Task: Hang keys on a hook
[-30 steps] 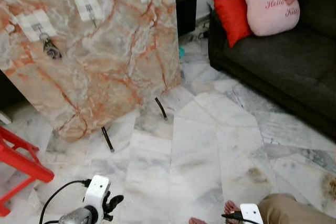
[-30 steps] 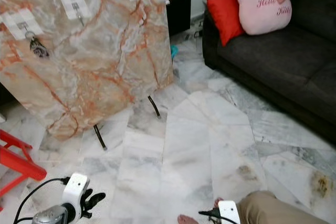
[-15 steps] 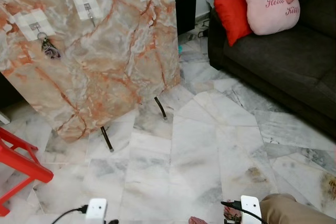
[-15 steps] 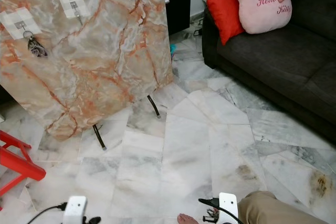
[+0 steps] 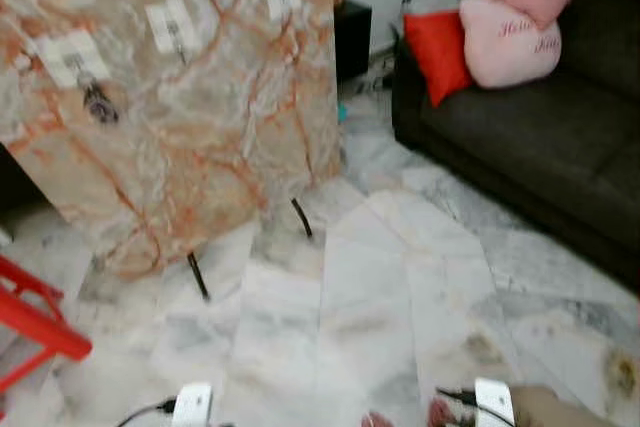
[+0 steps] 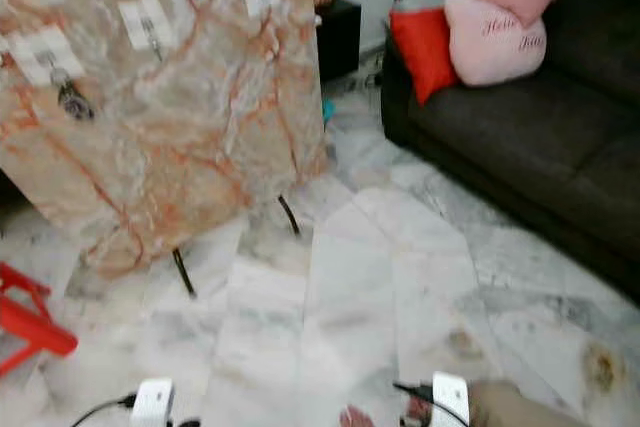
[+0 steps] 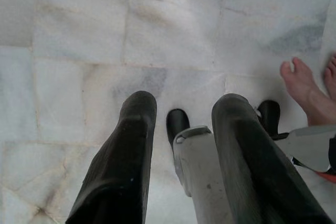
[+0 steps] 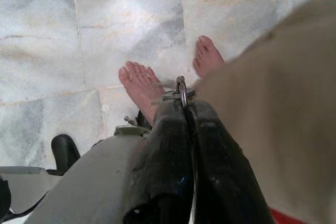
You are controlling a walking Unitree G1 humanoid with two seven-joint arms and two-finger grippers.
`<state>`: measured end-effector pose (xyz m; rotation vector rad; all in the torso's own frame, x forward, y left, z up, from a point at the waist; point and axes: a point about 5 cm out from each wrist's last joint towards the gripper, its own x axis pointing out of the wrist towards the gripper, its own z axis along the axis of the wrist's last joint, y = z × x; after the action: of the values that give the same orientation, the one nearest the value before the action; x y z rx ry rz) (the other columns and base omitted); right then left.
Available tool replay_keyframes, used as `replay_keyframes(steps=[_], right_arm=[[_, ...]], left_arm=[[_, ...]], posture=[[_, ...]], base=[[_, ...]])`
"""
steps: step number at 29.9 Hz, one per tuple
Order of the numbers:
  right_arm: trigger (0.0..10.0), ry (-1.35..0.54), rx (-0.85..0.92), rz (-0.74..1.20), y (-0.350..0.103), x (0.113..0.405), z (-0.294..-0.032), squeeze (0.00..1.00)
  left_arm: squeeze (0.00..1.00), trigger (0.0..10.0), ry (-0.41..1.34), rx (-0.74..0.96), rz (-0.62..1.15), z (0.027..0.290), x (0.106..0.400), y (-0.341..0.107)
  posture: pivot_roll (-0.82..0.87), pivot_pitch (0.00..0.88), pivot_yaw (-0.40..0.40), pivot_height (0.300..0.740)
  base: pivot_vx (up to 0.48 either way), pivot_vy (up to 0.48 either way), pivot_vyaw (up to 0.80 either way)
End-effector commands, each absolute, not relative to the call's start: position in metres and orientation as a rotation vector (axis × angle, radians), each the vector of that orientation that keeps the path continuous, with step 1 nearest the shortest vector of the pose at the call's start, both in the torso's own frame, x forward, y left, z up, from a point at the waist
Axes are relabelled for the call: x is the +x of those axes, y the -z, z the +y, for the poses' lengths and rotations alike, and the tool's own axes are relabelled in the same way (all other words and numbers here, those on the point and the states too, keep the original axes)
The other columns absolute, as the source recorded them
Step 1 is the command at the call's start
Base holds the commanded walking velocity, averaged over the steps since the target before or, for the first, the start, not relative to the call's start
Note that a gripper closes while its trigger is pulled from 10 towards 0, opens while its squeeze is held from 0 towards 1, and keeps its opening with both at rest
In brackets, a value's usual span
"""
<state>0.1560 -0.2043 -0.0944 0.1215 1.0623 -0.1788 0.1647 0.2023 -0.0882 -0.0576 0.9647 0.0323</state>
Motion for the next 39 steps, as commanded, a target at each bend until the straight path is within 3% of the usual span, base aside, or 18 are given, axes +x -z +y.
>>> replay_keyframes(steps=[1,5,14,39], right_arm=[[10.0,0.176,0.134,1.053,0.094,0.158,-0.202,0.00],[10.0,0.152,0.123,1.031,0.093,0.160,-0.202,0.00],[10.0,0.162,0.143,1.017,0.093,0.158,-0.204,0.00],[10.0,0.196,0.166,0.969,0.087,0.171,-0.206,0.00]], left_arm=[[0.00,10.0,-0.048,-0.062,0.977,0.205,0.161,0.090],[0.00,10.0,-0.053,-0.059,0.984,0.206,0.161,0.090],[0.00,10.0,-0.057,-0.064,0.985,0.206,0.162,0.090],[0.00,10.0,-0.054,-0.082,0.988,0.200,0.163,0.090]], posture=[[-0.06,0.000,0.014,0.740],[-0.06,0.000,0.019,0.740],[-0.06,0.000,0.017,0.740],[-0.09,0.009,0.003,0.740]], base=[[0.322,0.000,0.00],[0.325,0.000,0.00],[0.326,0.000,0.78],[0.335,0.000,0.00]])
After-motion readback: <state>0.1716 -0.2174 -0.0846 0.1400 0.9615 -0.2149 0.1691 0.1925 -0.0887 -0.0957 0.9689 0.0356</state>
